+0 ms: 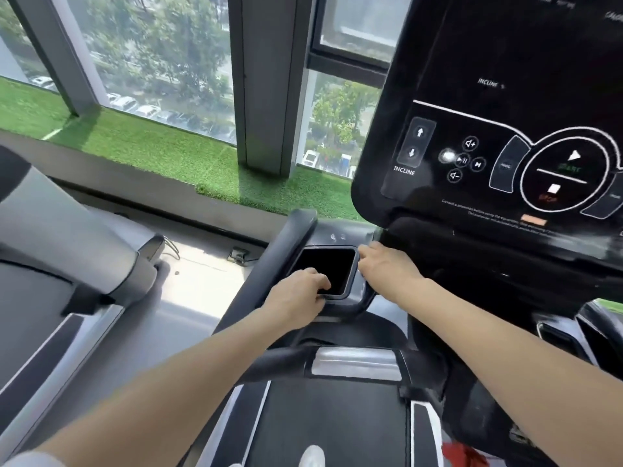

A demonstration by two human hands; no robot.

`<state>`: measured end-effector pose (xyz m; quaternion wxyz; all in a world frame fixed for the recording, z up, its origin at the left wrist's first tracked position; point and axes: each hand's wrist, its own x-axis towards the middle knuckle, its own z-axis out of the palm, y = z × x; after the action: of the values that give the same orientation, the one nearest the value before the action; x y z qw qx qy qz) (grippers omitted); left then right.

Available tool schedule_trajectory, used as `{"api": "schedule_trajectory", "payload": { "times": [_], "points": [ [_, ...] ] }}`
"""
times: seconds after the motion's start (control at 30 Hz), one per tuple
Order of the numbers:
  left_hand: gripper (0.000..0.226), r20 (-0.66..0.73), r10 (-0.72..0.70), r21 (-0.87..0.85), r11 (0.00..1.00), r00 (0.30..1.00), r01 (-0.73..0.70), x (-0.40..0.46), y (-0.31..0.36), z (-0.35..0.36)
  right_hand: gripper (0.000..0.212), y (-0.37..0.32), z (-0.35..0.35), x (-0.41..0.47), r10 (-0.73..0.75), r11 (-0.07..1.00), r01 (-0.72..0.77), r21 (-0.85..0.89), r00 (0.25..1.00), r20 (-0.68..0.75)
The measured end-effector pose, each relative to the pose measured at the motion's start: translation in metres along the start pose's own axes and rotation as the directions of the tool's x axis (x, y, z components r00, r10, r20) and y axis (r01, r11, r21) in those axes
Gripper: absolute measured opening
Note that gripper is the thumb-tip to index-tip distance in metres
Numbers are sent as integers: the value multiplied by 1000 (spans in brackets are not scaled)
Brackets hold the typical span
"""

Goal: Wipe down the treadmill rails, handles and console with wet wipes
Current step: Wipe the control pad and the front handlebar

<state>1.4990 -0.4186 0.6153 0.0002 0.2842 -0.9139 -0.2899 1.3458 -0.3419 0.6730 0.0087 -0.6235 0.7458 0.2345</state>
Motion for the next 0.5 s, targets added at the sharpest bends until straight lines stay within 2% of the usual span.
{"api": "schedule_trajectory", "payload": {
  "times": [0.17,0.3,0.43,0.5],
  "points": [
    [32,26,4,10,1000,1000,-4,-2,0,4,14,-1,2,-11,-17,997,15,78,1000,24],
    [32,46,21,19,1000,999,-22,-3,0,2,12,-8,5,-27,-85,994,84,65,996,6],
    [42,58,8,33,999,998,-10,-3,2,1,21,-11,4,-35,-168,985,168,43,986,-1],
    [41,44,-1,30,1000,999,-1,-1,3,2,22,-7,5,-31,-154,986,153,66,988,7]
  ]
}}
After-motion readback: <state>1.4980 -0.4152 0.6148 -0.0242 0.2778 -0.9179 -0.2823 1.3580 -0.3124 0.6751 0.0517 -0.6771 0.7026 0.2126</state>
